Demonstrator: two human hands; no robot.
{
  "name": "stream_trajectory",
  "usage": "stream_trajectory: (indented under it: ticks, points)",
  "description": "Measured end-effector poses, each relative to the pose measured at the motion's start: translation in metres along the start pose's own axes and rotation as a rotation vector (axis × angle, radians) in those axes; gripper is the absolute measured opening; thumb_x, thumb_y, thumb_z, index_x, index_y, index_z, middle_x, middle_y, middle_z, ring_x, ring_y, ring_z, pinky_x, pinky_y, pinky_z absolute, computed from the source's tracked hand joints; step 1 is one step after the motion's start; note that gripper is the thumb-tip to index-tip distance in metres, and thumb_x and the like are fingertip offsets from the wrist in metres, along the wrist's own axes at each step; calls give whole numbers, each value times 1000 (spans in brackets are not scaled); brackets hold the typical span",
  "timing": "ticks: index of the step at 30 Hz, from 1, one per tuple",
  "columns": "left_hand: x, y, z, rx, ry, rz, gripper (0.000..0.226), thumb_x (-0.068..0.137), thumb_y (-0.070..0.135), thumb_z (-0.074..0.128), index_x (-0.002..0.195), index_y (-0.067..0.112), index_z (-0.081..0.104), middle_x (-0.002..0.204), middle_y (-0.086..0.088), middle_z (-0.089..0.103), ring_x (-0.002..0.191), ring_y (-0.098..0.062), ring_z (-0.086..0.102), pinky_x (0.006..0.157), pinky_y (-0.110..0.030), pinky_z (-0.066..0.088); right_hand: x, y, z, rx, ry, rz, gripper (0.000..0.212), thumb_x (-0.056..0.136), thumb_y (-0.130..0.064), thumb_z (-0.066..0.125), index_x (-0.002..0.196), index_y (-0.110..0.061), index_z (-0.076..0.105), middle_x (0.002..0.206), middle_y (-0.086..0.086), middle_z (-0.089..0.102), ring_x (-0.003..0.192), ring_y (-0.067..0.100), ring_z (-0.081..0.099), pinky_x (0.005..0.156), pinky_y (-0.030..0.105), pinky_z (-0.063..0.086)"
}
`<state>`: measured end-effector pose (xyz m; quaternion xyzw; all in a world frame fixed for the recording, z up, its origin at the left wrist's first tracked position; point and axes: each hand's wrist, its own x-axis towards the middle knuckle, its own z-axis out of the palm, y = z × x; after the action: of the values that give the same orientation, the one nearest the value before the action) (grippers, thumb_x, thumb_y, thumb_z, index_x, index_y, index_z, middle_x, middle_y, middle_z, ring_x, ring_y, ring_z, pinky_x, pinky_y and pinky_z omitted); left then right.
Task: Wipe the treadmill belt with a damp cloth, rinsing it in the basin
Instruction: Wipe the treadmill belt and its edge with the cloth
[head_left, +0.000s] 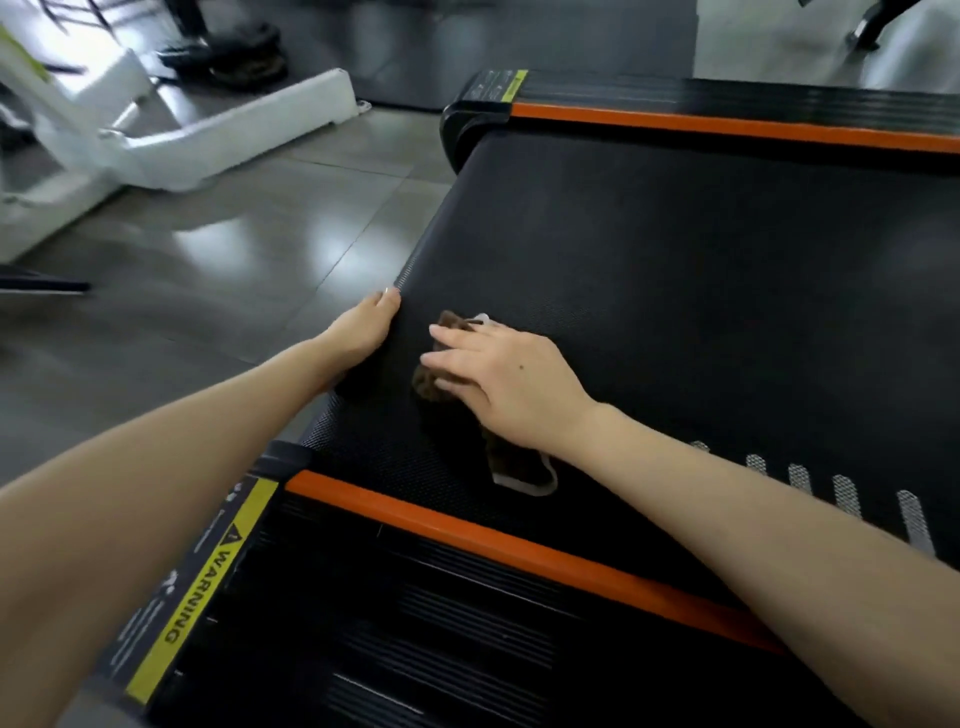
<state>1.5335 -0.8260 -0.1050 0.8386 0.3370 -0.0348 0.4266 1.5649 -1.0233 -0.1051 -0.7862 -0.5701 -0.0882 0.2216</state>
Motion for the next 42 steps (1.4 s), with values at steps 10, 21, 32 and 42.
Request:
stream_trajectory:
  ticks: [10,21,32,42]
  points:
    - [-7,6,0,-50,18,-52,56,100,48,20,143,16,37,142,-11,44,126,-27,45,109,-42,34,0,-1,3,-20,-37,94,54,83,-61,41,113,-25,68,130,6,59,118,33,56,99,50,42]
    - [8,-8,-4,-408,-169,-89,32,98,45,35,117,27,53,113,-11,63,101,-32,63,91,-49,51,1,4,5,2,26,96,41,86,-52,47,112,-28,68,129,-1,60,122,23,53,103,42,40]
    - [46,-19,-40,-372,-478,-89,51,85,35,66,127,24,41,96,0,65,76,-15,61,65,-31,51,130,100,27,-128,99,581,35,90,-40,59,123,-29,62,139,-2,51,129,21,46,107,41,35]
    - [95,-10,-49,-497,-771,10,113,62,21,83,149,39,14,115,5,66,104,-16,63,79,-42,55,71,15,26,-73,124,416,37,87,-36,57,119,-20,65,135,0,55,127,11,49,108,29,36]
